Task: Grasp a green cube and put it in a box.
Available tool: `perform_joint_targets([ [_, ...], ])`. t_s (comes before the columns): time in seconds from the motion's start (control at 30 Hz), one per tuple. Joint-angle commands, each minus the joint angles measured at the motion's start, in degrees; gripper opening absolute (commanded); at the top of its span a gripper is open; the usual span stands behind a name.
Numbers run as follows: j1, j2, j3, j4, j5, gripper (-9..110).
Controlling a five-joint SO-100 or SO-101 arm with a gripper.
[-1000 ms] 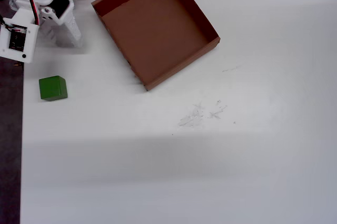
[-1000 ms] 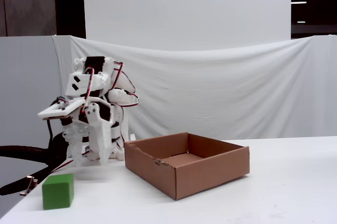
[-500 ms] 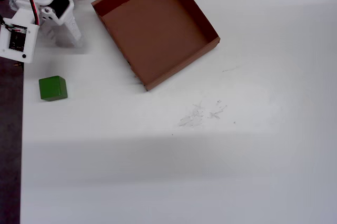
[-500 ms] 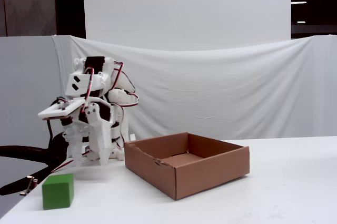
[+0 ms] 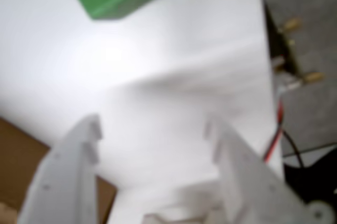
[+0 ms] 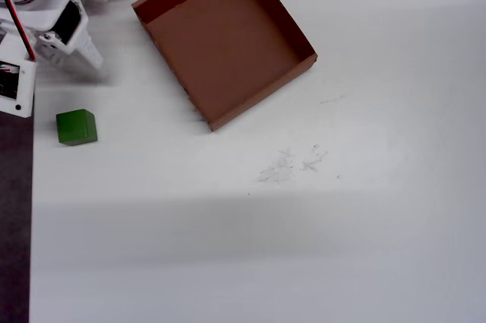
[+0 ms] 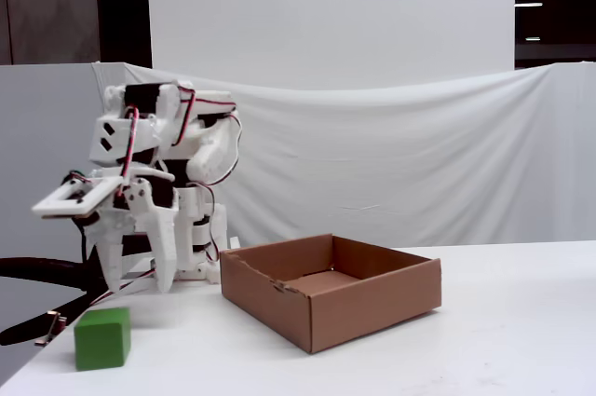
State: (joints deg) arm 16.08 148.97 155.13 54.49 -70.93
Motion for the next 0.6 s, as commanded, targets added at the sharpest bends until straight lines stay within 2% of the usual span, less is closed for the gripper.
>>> perform_joint_targets([
  [0.0, 1.05, -6.68, -8.79, -1.14, -3.16, 27],
  [0.23, 1.41, -20.74, -17.84, -6.42, -6.59, 28],
  [0.57, -0.62, -34.37, -26.37, -7.38, -12.83, 30],
])
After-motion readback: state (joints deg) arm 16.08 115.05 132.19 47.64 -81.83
